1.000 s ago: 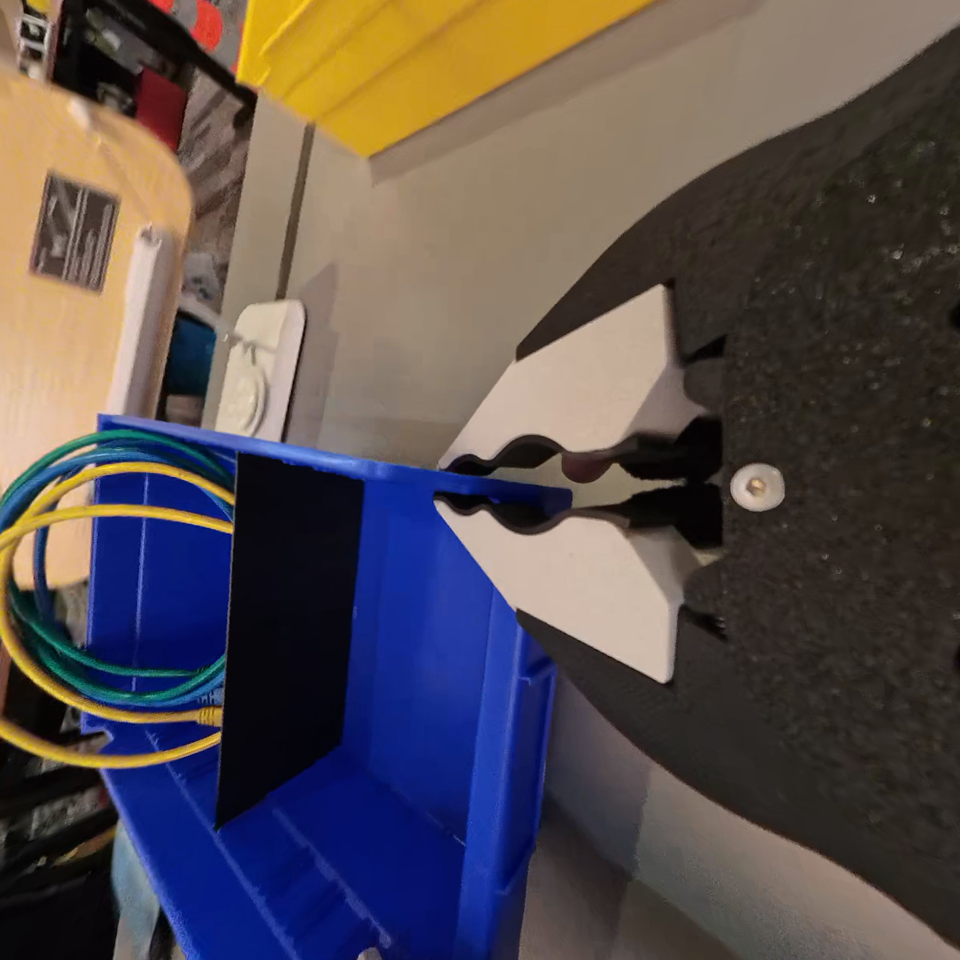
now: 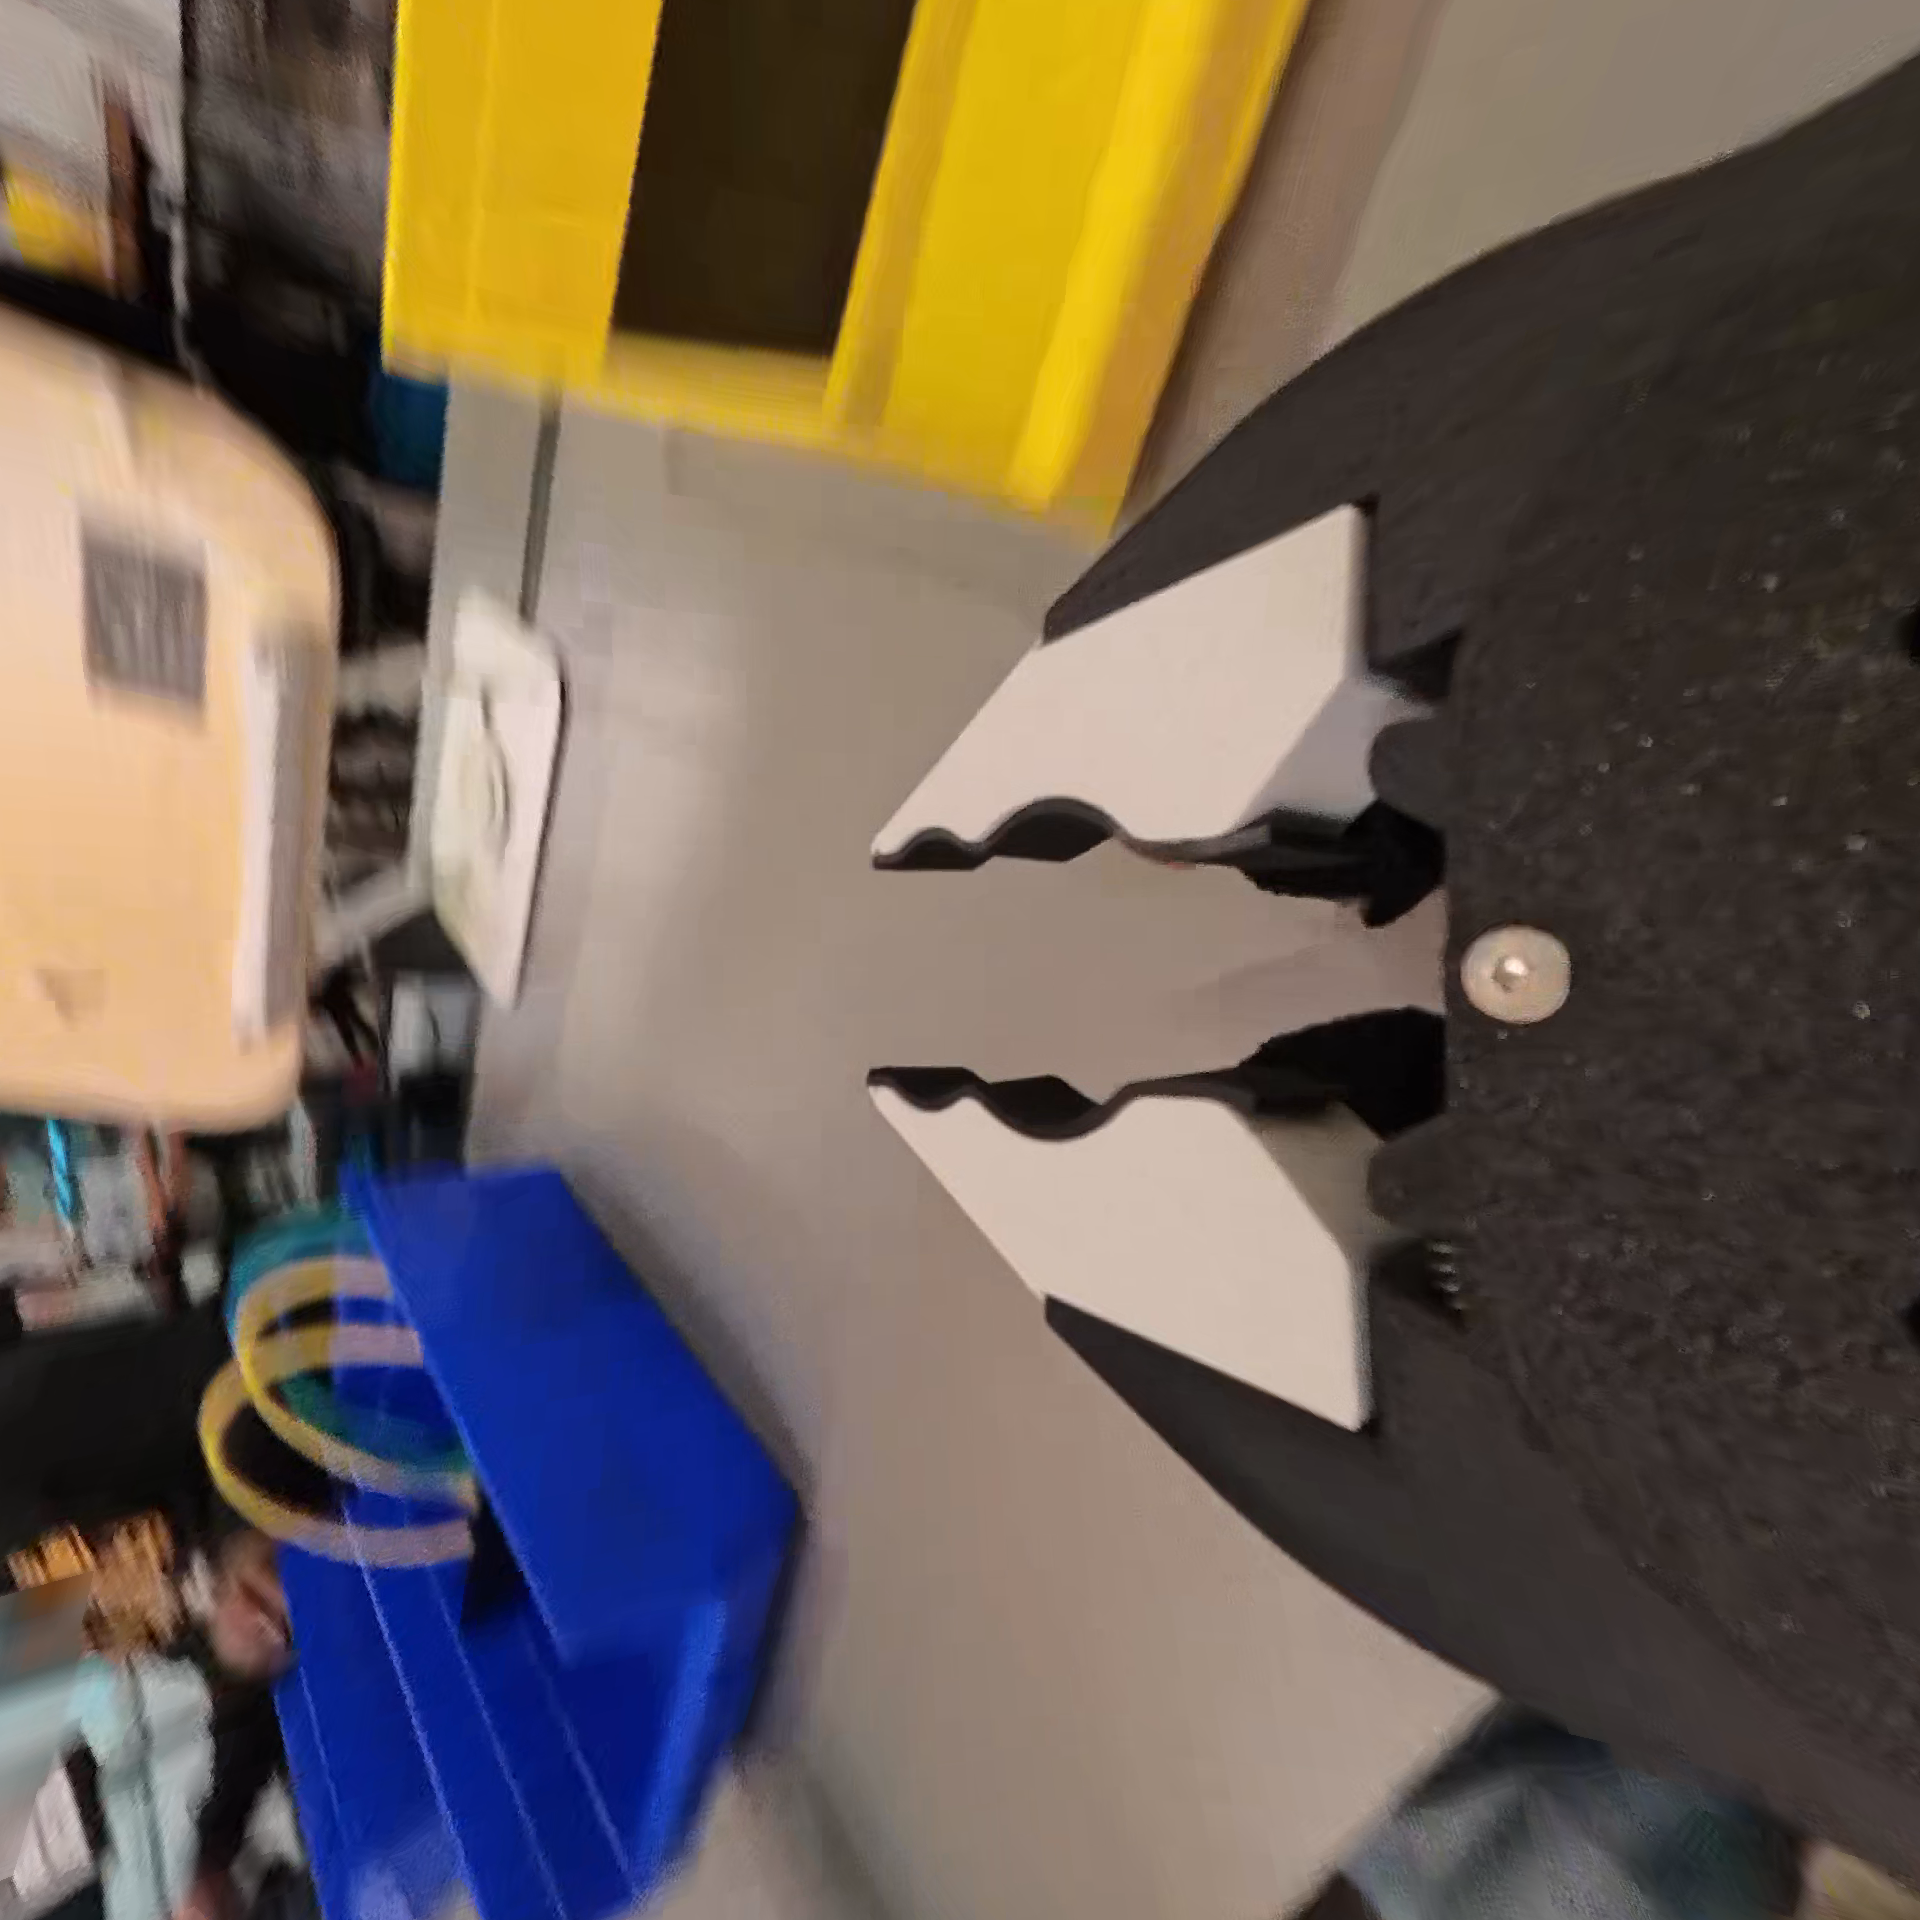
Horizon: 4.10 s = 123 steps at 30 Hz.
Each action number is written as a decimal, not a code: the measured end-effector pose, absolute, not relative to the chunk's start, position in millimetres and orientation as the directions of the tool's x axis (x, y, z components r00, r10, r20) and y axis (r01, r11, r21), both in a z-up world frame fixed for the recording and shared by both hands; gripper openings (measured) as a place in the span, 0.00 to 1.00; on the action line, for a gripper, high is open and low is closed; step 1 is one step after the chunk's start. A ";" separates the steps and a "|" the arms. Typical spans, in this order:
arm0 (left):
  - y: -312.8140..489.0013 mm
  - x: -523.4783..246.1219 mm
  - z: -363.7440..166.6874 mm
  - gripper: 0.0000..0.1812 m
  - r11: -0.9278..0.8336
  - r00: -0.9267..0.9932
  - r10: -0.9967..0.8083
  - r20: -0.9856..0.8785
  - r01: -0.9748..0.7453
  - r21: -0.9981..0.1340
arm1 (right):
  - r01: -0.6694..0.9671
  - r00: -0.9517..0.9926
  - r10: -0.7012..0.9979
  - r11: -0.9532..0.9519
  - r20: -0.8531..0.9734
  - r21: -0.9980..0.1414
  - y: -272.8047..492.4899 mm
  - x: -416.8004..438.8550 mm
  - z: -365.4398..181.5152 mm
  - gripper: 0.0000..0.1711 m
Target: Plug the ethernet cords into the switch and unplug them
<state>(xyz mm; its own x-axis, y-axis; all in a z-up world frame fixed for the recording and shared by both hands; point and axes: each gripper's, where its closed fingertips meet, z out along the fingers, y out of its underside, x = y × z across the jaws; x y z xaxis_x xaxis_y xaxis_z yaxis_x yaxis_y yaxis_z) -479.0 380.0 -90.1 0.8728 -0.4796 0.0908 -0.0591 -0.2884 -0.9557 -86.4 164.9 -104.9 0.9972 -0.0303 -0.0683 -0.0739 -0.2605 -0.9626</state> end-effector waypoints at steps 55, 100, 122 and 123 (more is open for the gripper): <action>528.3 -329.9 -130.2 0.31 0.195 -0.195 -0.981 -0.022 -0.980 -0.034 | -0.165 0.956 -0.269 -0.170 -0.116 -0.971 104.1 20.4 -123.8 0.17; 356.5 -181.0 98.8 0.18 -0.450 -0.101 -0.880 0.464 -0.137 -0.883 | 0.054 0.998 0.019 -0.108 0.053 -0.993 149.2 -76.4 -55.9 0.23; 205.7 -92.9 1.2 0.18 -0.912 -0.561 -0.198 0.804 -0.195 -0.361 | -0.323 0.901 0.307 -0.001 -0.307 -0.947 171.8 -92.8 -6.8 0.18; 207.5 -91.4 -5.4 0.19 -0.910 -0.539 -0.201 0.818 -0.207 -0.359 | -0.299 0.916 0.280 0.003 -0.287 -0.954 173.5 -90.7 -8.4 0.17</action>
<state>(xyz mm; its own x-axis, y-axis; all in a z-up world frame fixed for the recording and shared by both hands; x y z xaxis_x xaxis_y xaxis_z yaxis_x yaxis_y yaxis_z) -91.4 207.5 -5.4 -0.5388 -0.2006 0.8182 -0.2070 -0.9099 -0.3594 -90.7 173.5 -8.4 0.9161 0.2802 -0.2867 -0.2994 0.0027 -0.9541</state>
